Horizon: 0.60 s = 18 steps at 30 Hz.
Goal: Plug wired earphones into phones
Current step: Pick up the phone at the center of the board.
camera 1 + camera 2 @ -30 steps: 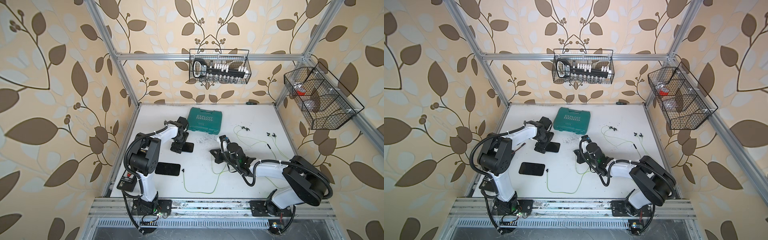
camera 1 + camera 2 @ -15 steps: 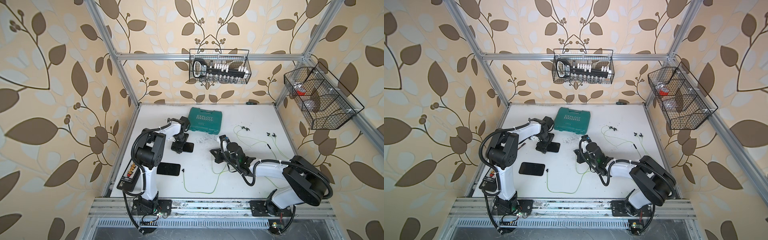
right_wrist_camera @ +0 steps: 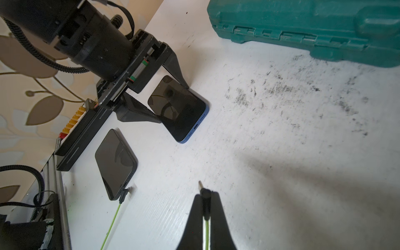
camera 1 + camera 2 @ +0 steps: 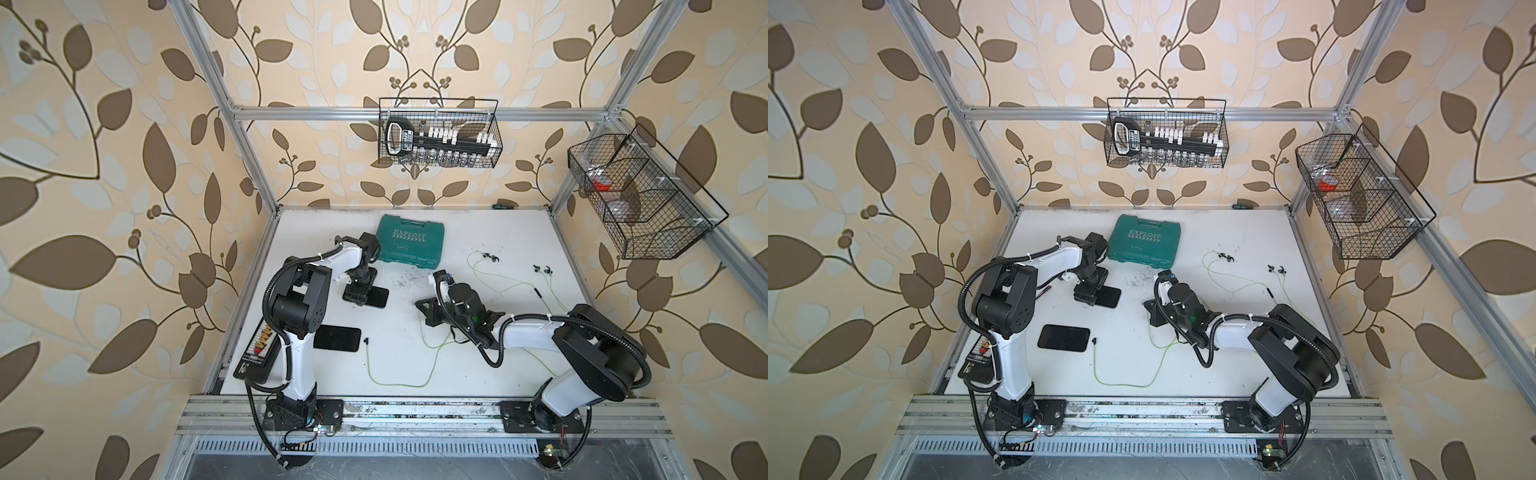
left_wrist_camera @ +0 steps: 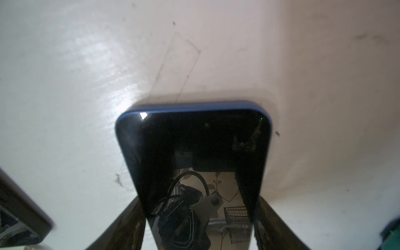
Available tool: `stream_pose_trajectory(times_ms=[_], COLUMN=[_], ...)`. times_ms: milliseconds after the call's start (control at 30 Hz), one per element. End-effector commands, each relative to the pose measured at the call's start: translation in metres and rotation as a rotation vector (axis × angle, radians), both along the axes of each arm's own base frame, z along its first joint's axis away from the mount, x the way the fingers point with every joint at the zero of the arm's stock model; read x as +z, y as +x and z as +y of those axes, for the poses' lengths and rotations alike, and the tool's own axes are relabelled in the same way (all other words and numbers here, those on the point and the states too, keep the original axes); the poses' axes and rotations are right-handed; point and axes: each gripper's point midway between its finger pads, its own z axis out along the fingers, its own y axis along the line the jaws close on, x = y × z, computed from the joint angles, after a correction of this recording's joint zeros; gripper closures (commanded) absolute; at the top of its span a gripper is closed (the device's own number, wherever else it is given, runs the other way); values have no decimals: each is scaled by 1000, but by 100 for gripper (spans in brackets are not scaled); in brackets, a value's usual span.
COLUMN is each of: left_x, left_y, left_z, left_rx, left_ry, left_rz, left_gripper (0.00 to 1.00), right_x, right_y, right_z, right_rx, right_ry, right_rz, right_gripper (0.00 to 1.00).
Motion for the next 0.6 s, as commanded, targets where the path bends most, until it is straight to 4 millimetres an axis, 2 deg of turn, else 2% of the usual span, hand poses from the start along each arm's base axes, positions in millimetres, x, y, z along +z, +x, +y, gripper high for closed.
stream_pose_trajectory(times_ms=[0, 200, 567], left_x=[-3, 19, 48], left_y=[-8, -7, -16], left_z=[-10, -24, -43], left_rx=[11, 23, 59], left_ry=[-64, -177, -376], left_rz=[8, -78, -220], left_gripper=[38, 40, 41], right_x=[5, 0, 17], right_y=[1, 5, 1], right_z=[13, 17, 9], right_rx=[27, -3, -47], right_ry=[61, 91, 142], right_rz=[17, 39, -35], right_gripper=[100, 100, 100])
